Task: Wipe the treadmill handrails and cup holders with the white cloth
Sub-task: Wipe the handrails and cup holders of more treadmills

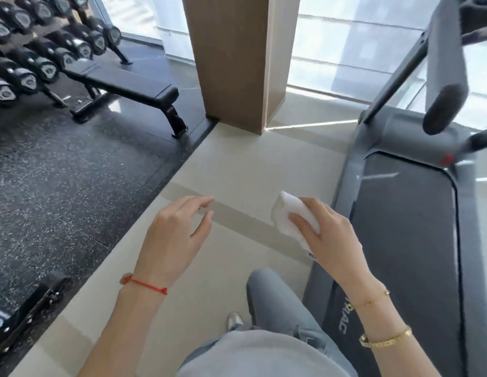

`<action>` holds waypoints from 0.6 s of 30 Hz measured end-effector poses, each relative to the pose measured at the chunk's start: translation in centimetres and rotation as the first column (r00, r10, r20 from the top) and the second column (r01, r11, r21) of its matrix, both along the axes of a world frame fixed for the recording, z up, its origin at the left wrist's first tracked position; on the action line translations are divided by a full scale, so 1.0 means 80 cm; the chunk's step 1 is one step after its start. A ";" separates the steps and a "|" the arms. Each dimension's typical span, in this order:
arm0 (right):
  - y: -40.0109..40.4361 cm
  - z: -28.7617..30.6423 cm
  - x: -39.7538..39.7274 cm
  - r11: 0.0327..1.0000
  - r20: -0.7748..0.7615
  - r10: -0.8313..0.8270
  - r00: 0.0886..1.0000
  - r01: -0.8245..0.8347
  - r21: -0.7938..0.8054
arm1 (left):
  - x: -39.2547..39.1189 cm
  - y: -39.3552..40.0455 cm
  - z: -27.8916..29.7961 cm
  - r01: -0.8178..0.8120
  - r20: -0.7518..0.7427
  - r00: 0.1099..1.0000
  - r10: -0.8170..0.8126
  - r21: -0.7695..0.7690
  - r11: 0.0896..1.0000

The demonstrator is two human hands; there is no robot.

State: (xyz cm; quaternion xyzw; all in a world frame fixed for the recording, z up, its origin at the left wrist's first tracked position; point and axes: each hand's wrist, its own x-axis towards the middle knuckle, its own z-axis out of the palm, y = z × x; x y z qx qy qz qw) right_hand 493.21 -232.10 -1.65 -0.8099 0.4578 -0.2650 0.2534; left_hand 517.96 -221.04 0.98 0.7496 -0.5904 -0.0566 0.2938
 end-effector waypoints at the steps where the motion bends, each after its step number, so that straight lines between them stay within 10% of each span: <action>1: -0.006 0.001 0.005 0.999 -0.005 -0.034 0.999 0.034 0.003 | 0.008 -0.016 -0.001 0.026 -0.008 1.000 -0.026 0.008 1.000; 18: -0.232 -0.003 0.045 0.945 0.009 -0.328 0.945 0.327 0.024 | 0.050 -0.348 -0.017 0.354 -0.101 0.930 -0.353 -0.014 0.935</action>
